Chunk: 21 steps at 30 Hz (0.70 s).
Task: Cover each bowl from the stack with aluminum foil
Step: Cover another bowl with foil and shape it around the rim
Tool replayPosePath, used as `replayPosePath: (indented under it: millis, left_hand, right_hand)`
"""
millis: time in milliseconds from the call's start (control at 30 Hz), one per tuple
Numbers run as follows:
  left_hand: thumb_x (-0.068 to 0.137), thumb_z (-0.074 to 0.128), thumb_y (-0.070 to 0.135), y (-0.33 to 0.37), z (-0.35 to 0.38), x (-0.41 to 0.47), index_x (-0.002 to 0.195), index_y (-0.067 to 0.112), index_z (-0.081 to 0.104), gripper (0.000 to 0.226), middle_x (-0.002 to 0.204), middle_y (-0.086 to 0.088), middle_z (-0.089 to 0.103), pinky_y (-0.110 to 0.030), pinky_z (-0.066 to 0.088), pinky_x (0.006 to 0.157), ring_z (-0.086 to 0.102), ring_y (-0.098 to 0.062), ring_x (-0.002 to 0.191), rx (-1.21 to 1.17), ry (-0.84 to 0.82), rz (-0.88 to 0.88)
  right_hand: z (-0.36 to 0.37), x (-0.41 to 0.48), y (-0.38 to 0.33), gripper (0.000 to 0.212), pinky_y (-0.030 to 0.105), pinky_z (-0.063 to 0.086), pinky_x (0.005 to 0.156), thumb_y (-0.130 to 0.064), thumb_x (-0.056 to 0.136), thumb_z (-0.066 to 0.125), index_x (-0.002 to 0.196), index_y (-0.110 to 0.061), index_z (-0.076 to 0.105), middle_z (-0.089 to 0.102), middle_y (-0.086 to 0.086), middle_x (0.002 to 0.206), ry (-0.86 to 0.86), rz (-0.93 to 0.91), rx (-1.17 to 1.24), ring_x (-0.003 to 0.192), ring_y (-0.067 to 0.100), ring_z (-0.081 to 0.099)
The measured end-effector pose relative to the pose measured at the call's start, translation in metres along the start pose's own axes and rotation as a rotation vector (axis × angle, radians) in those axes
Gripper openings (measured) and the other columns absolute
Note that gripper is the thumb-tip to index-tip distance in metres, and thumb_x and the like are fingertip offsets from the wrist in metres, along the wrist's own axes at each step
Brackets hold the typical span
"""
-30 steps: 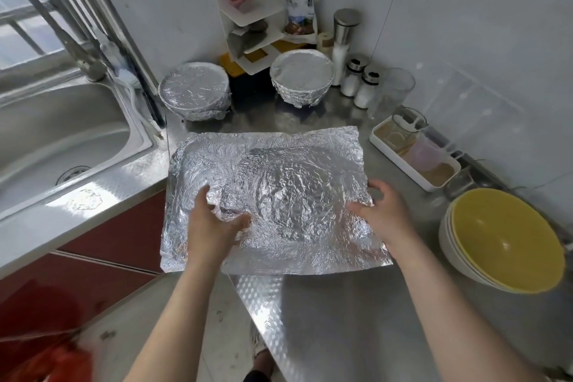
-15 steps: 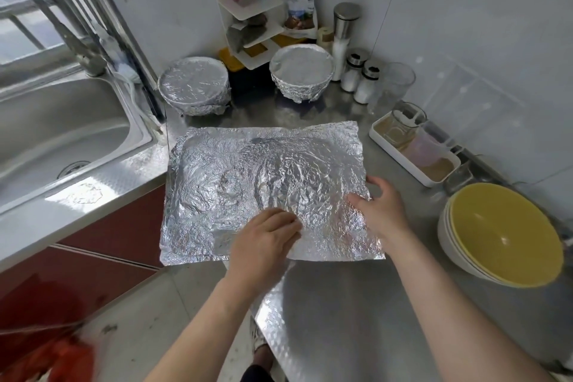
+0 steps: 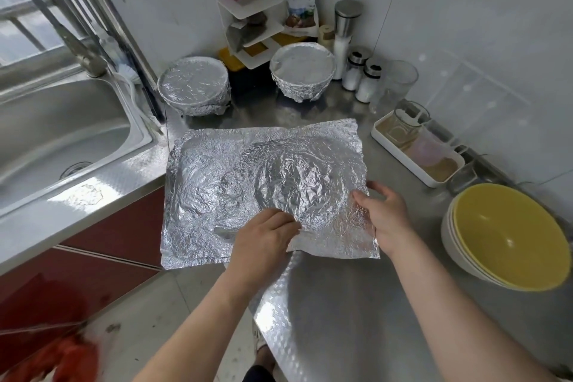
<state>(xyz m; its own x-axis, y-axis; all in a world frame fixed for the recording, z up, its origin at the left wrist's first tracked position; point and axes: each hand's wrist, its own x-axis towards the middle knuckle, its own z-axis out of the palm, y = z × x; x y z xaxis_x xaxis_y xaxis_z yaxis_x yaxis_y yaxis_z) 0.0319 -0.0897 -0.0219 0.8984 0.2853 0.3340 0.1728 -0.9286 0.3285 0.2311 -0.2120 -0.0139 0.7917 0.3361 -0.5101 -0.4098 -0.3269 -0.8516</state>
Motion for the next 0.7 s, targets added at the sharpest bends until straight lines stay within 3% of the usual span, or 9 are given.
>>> replayPosePath:
  millis: [67,200,267,333,433,567,700]
  left_hand:
    - [0.064,0.084,0.012,-0.001,0.001,0.001,0.093,0.012,0.076,0.030,0.093,0.001,0.070,-0.030,0.056,0.067,0.063,-0.020,0.086,0.013,-0.006,0.020]
    - [0.071,0.081,0.003,-0.001,-0.003,0.009,0.090,0.010,0.076,0.021,0.091,-0.003,0.070,-0.033,0.056,0.070,0.063,-0.021,0.086,0.060,0.095,0.083]
    - [0.086,0.067,0.005,-0.001,-0.008,0.013,0.089,0.008,0.075,0.009,0.090,-0.004,0.070,-0.035,0.057,0.071,0.064,-0.023,0.086,0.064,0.155,0.116]
    - [0.090,0.057,0.008,0.005,-0.016,0.013,0.088,0.008,0.075,0.018,0.088,-0.005,0.070,-0.035,0.056,0.073,0.063,-0.023,0.086,0.072,0.177,0.141]
    - [0.086,0.063,0.003,0.019,-0.029,0.007,0.085,0.006,0.074,0.012,0.087,-0.006,0.069,-0.034,0.053,0.076,0.060,-0.023,0.085,0.096,0.221,0.195]
    - [0.084,0.071,-0.002,0.045,-0.036,-0.012,0.086,0.003,0.074,0.007,0.087,-0.008,0.068,-0.036,0.054,0.081,0.062,-0.024,0.081,0.065,0.278,0.274]
    - [0.097,0.051,0.001,0.071,-0.021,-0.049,0.085,0.004,0.073,0.025,0.086,-0.007,0.067,-0.032,0.053,0.078,0.062,-0.026,0.083,0.006,0.231,0.310]
  right_hand:
    - [0.002,-0.002,0.000,0.043,0.026,0.049,0.067,-0.015,0.084,0.074,0.123,-0.022,0.058,0.068,0.007,0.114,0.025,-0.027,0.030,0.083,0.011,0.064]
    - [-0.003,-0.005,-0.004,0.038,0.024,0.043,0.054,-0.019,0.086,0.072,0.121,-0.025,0.060,0.069,0.004,0.099,0.043,0.030,0.093,0.064,0.014,0.056]
    - [-0.006,-0.006,-0.007,0.042,0.026,0.043,0.056,-0.021,0.084,0.073,0.124,-0.021,0.059,0.069,0.005,0.103,-0.027,0.049,0.096,0.071,0.016,0.057]
    - [-0.010,-0.012,-0.011,0.048,0.032,0.049,0.066,-0.018,0.082,0.075,0.127,-0.017,0.058,0.070,0.006,0.107,-0.085,0.037,0.094,0.081,0.018,0.063]
    - [-0.022,-0.032,-0.020,0.044,0.039,0.052,0.073,-0.009,0.082,0.073,0.123,-0.019,0.059,0.074,0.007,0.099,-0.131,0.002,0.116,0.085,0.019,0.068]
    - [-0.053,-0.070,-0.017,0.039,0.031,0.043,0.062,-0.010,0.084,0.070,0.119,-0.024,0.059,0.074,0.004,0.096,-0.143,-0.042,0.118,0.079,0.016,0.066]
    - [-0.076,-0.101,0.021,0.044,0.029,0.046,0.060,-0.002,0.084,0.069,0.123,-0.017,0.056,0.074,0.005,0.089,-0.080,-0.001,0.096,0.070,0.015,0.066]
